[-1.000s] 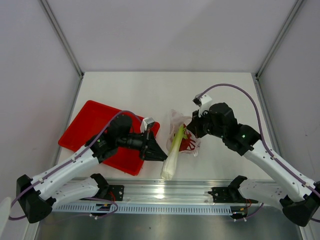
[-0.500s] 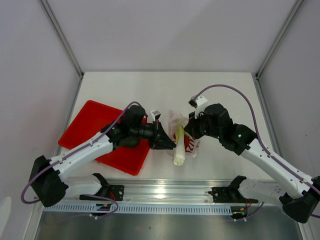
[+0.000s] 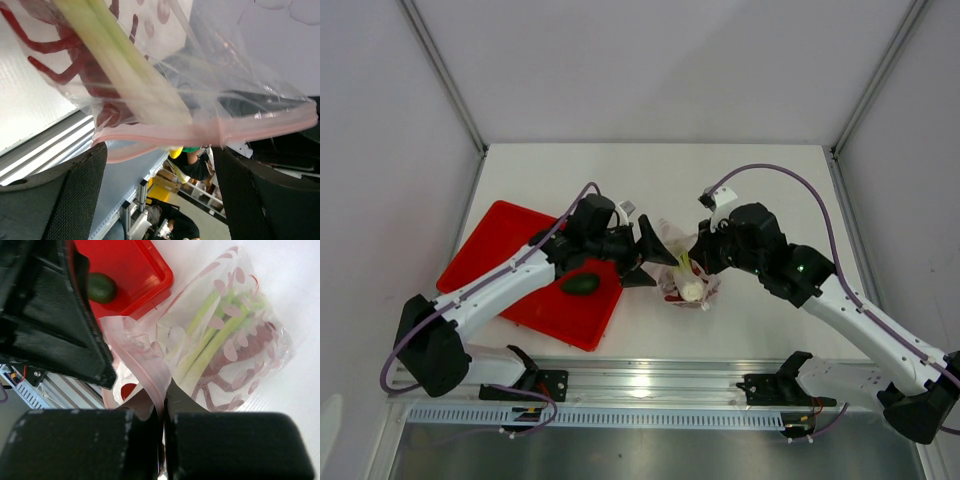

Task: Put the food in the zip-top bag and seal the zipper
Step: Place the fake vegetable in the zipper food storage bag, then pick up the fake fruit from the bin.

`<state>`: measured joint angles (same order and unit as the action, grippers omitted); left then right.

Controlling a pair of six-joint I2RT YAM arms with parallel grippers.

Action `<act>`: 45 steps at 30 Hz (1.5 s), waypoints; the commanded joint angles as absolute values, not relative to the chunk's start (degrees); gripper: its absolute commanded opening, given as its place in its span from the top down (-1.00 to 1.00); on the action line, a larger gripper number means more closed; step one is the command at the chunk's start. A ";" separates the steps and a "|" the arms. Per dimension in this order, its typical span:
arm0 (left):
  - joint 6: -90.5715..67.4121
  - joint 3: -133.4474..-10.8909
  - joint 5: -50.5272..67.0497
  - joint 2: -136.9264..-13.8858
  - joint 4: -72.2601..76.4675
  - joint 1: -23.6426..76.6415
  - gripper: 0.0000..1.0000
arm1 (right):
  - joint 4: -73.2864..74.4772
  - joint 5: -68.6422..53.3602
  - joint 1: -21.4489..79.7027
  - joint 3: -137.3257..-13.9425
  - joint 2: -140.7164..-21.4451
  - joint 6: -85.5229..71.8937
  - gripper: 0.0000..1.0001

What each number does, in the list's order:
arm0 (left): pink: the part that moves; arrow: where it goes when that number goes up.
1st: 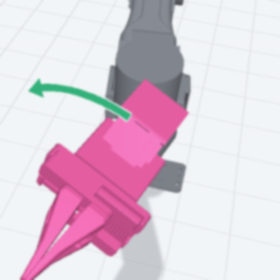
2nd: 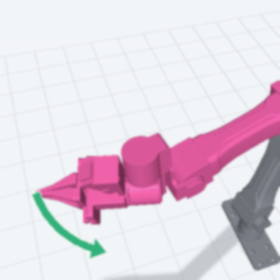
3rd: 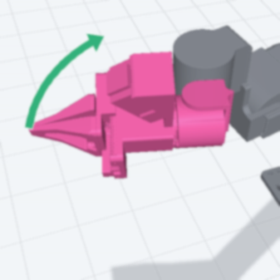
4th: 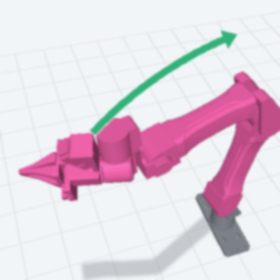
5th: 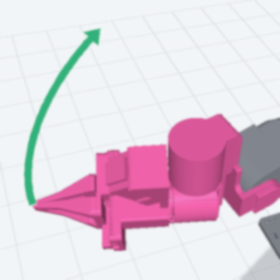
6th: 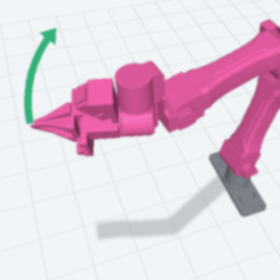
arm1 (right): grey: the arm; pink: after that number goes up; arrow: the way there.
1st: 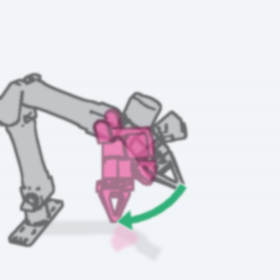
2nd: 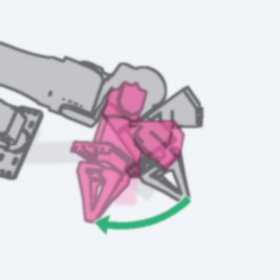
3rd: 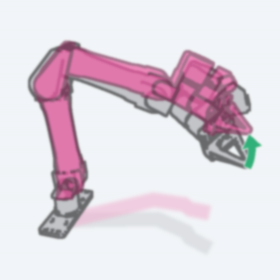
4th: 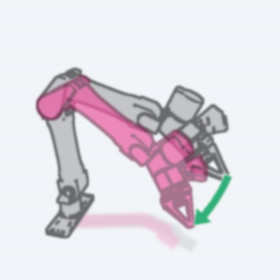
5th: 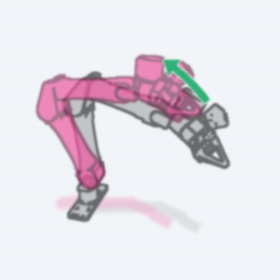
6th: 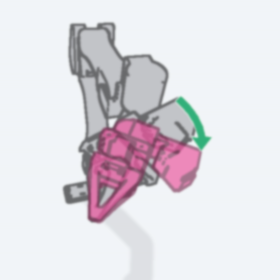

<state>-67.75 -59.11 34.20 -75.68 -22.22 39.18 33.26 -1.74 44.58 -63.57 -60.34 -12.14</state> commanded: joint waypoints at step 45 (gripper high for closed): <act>-80.58 -50.98 5.09 -71.27 -53.53 19.60 -0.99 | 38.94 8.44 41.66 -69.43 -60.65 -13.62 1.00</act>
<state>-72.93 -49.19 0.45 -69.82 -52.93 20.73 39.68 8.56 41.87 -67.20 -62.46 -13.43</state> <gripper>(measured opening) 0.994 0.001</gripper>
